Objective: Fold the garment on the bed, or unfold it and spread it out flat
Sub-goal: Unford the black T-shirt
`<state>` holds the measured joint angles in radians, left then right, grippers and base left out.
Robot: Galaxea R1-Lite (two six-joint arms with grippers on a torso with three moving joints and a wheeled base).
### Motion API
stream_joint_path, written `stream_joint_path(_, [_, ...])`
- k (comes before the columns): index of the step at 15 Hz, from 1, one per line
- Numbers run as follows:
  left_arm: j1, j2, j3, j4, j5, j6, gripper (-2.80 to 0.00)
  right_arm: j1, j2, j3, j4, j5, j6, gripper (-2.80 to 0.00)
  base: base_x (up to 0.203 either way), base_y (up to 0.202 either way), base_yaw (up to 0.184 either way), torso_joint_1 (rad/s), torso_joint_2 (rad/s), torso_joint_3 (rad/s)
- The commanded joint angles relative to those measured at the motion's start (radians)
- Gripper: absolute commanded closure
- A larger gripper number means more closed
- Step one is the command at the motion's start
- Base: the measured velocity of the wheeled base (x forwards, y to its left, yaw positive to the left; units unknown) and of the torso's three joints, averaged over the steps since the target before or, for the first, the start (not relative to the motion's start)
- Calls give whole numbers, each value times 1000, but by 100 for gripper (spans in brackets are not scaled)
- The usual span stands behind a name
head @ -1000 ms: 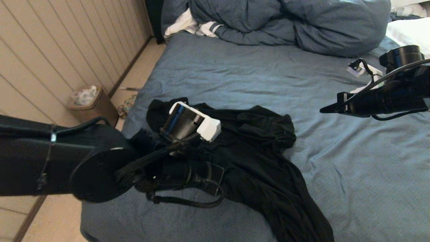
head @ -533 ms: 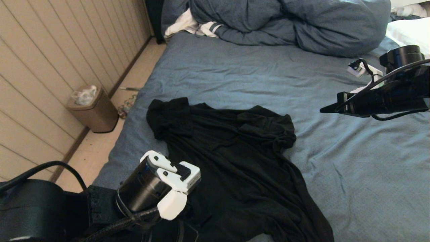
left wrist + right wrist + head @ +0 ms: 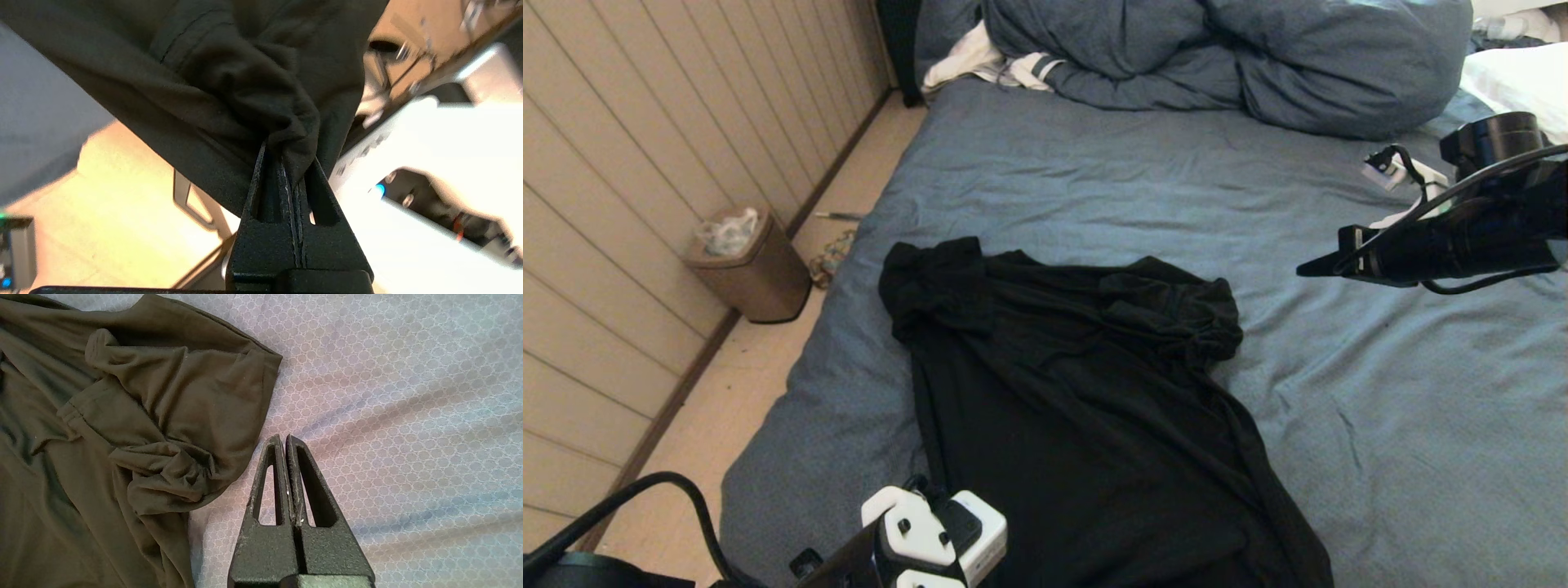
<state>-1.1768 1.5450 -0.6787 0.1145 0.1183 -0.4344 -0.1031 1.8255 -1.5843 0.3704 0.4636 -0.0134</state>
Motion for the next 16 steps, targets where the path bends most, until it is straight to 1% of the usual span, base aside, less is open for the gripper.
stream_joint_path(1, [-19,-6,42,-1,1,-20,0,0,1,0,2,3,0,0,0,0,0,0,0,0])
stream_joint_path(4, [-33,-9,86,-4,-2,-41,0,6,1,4,2,3,0,0,0,0,0,0,0,0])
stream_joint_path(7, [-69,-9,103,-6,-3,-84,0,8,1,6,2,3,0,0,0,0,0,0,0,0])
stream_joint_path(10, [-85,-15,124,-5,-5,-87,0,11,3,6,2,3,-2,0,0,0,0,0,0,0])
stream_joint_path(12, [-95,-6,136,-9,-5,-116,0,13,6,6,2,3,-1,0,0,0,0,0,0,0])
stream_joint_path(16, [-95,18,129,-21,2,-120,0,14,8,3,2,3,1,0,0,0,0,0,0,0])
